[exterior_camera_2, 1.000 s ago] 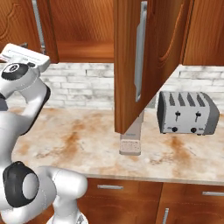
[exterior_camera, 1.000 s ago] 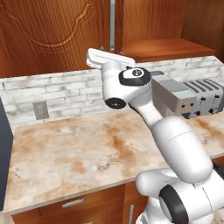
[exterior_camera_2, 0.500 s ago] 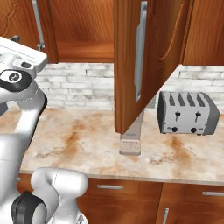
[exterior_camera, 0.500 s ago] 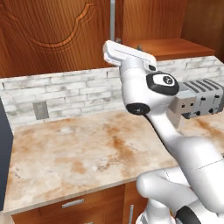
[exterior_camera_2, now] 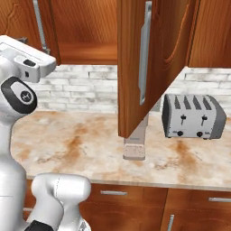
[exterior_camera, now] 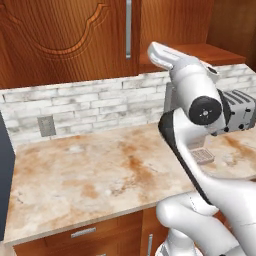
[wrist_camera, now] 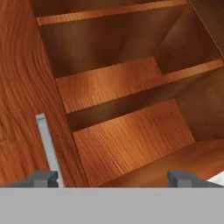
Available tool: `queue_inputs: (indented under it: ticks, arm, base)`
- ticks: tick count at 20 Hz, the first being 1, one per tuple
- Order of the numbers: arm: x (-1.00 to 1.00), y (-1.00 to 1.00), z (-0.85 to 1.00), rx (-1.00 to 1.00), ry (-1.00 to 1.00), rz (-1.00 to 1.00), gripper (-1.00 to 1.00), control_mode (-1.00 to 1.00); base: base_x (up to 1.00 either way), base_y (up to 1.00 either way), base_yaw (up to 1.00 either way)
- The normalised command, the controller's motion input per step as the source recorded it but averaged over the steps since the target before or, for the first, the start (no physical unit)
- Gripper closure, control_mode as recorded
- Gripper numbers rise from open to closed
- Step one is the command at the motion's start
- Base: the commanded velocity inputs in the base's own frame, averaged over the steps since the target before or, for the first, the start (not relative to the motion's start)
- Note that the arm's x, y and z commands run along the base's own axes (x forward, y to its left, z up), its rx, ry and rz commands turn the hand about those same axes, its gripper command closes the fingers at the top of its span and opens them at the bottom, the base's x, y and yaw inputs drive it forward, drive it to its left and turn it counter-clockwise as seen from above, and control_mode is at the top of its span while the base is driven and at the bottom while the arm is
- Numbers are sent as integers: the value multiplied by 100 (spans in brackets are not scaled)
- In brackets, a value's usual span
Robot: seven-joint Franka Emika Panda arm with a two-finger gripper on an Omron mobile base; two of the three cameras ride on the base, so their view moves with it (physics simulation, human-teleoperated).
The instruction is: Open the cabinet and move the ladle to the pot. Then close the cabinet.
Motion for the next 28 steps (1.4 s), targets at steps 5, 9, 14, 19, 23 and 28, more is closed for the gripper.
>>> queue_inputs:
  ticks: [5,9,14,19,23,28]
  arm:
    - [-100,-54,54,2,41,-17,-100,-100]
    - [-100,-58,10,0,21,-8,-100,-100]
    - [-100,-57,-41,0,-1,0,-100,-100]
    - [-74,-60,-67,9,-5,1,-100,-100]
    - [-62,-43,-68,19,-7,6,-100,-100]
    - [-25,-43,-9,13,-7,4,-100,-100]
  base:
    - [0,0,0]
    - [0,0,0]
    - [0,0,0]
    - [0,0,0]
    - [0,0,0]
    - [0,0,0]
